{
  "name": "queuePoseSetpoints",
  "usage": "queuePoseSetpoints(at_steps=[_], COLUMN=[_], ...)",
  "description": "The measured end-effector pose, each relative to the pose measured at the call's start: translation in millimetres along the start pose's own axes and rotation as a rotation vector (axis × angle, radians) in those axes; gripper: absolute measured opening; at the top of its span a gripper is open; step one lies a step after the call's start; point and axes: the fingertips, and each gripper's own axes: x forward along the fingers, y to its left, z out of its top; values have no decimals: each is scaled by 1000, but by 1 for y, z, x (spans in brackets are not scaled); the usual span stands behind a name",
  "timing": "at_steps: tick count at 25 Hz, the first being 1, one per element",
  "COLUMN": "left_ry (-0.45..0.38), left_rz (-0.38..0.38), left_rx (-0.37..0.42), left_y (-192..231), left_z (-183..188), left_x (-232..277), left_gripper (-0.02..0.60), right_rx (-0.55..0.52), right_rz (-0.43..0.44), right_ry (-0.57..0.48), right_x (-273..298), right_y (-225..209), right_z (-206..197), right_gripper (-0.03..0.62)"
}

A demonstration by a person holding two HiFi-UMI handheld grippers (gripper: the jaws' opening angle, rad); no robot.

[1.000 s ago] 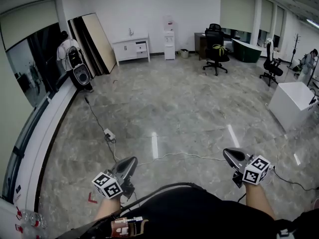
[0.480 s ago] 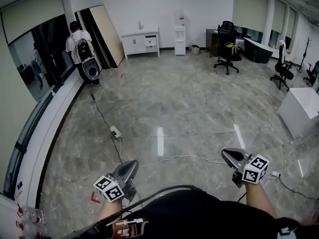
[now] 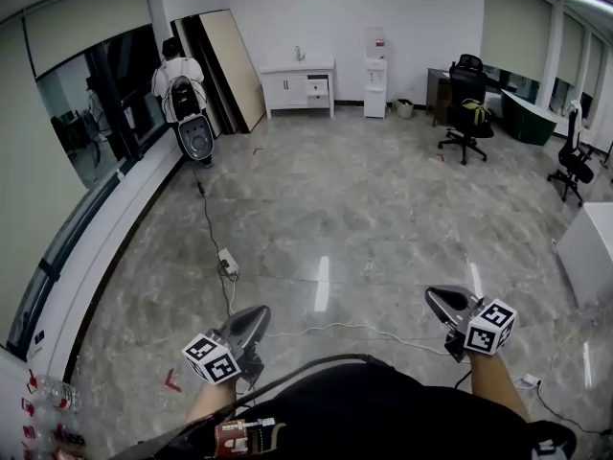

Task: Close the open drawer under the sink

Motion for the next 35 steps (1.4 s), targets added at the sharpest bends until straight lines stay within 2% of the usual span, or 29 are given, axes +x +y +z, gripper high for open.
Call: queuePoseSetpoints(at_steps=[4, 9, 17, 20, 24, 30, 35], left_ry=[-21, 11, 35, 45, 27, 27, 29], left_rz=[21, 37, 73, 51, 4, -33, -46], left_rx=[1, -18, -35, -54, -62, -36, -22], left_y=[-16, -22, 27, 56, 119, 214, 303], left_z=[-2, -14, -16, -17, -1, 55, 96], left_x=[56, 112, 162, 181, 200, 220, 225], left_gripper=[0, 0, 0, 0, 0, 0, 0], right_rx=[3, 43, 88, 81, 57, 31, 42], right_rz=[16, 24, 53, 40, 0, -31, -54], right_ry=[-12, -15, 18, 22, 18, 5, -54], right_x=[-19, -21, 27, 53, 108, 199, 286], right_y=[-63, -126, -181, -198, -215, -225, -240], right_z=[14, 12, -3, 6, 23, 62, 98], right_gripper=[2, 2, 2, 2, 2, 2, 2])
